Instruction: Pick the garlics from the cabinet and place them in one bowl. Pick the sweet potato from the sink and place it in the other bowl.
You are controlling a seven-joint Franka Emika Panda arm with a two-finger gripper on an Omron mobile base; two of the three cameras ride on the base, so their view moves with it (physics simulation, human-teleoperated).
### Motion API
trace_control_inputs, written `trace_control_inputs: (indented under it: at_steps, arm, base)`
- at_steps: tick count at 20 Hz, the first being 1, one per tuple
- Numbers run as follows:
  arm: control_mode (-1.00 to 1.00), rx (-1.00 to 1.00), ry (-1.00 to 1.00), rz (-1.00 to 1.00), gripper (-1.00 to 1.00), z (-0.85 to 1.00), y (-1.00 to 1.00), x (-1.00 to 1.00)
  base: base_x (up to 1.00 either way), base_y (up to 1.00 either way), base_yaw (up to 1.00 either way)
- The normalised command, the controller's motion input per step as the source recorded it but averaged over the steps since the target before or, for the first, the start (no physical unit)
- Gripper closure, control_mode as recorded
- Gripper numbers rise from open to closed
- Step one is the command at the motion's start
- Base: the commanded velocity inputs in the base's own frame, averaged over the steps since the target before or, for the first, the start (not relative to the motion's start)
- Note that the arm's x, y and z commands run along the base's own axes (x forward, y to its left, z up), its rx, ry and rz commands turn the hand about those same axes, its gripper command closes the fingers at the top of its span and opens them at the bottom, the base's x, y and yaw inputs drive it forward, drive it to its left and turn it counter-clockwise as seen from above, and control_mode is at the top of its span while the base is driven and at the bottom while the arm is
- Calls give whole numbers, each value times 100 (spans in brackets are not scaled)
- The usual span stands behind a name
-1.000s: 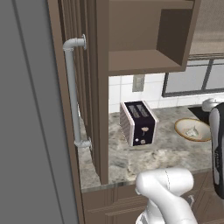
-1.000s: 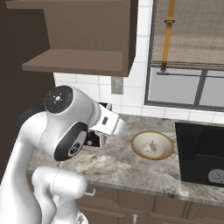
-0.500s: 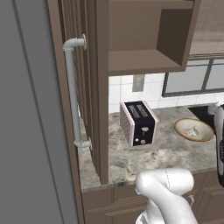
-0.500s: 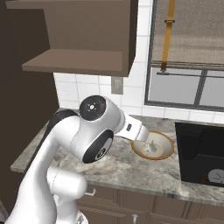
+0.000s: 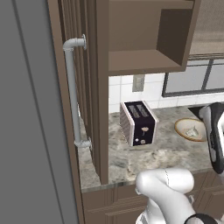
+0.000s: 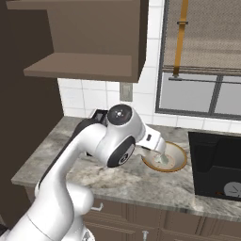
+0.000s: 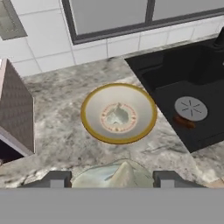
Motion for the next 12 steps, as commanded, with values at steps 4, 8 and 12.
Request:
trace_control_inputs:
  at_steps: [4,8,12]
  arm:
    - [-100,2,0,0,100,-46,-13,59]
    - [-100,0,6,0,100,-29,-19,61]
    - [-100,0,13,0,100,-26,-33,65]
  base:
    - [0,0,0]
    - [0,0,0]
    - [0,0,0]
